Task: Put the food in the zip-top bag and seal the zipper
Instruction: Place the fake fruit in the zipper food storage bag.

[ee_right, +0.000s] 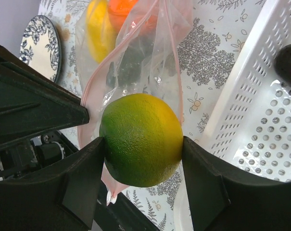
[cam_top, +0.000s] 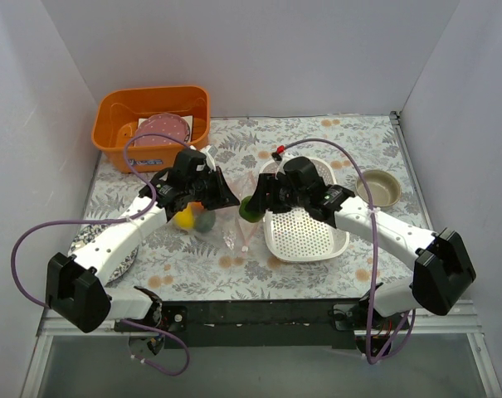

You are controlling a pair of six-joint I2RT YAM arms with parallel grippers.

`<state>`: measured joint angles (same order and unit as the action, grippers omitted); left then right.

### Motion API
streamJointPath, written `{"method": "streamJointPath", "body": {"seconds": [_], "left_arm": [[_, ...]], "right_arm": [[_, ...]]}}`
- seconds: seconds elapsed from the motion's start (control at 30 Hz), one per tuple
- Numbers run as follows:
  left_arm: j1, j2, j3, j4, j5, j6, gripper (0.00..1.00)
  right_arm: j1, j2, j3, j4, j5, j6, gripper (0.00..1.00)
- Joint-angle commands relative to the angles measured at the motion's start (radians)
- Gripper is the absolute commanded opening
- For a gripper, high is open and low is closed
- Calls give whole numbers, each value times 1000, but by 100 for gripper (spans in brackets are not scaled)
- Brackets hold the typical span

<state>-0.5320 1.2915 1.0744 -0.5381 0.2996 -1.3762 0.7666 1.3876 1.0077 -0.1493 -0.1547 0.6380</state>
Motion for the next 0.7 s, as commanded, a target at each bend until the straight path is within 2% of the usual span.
{"method": "streamJointPath", "body": {"seconds": [0.0, 0.17, 0.37, 0.67], "left_arm": [[4, -18, 42, 3, 10, 11, 0], [4, -27, 65, -3, 9, 11, 0], [4, -31, 96, -17, 9, 9, 0], [4, -46, 114, -36, -4, 9, 0]], "right_arm": [[7, 13, 118, -94, 87, -43, 56], [10, 39, 169, -140, 139, -69, 60], [11, 116, 246, -199, 98, -92, 64], [11, 74, 215, -110, 110, -75, 84]]}}
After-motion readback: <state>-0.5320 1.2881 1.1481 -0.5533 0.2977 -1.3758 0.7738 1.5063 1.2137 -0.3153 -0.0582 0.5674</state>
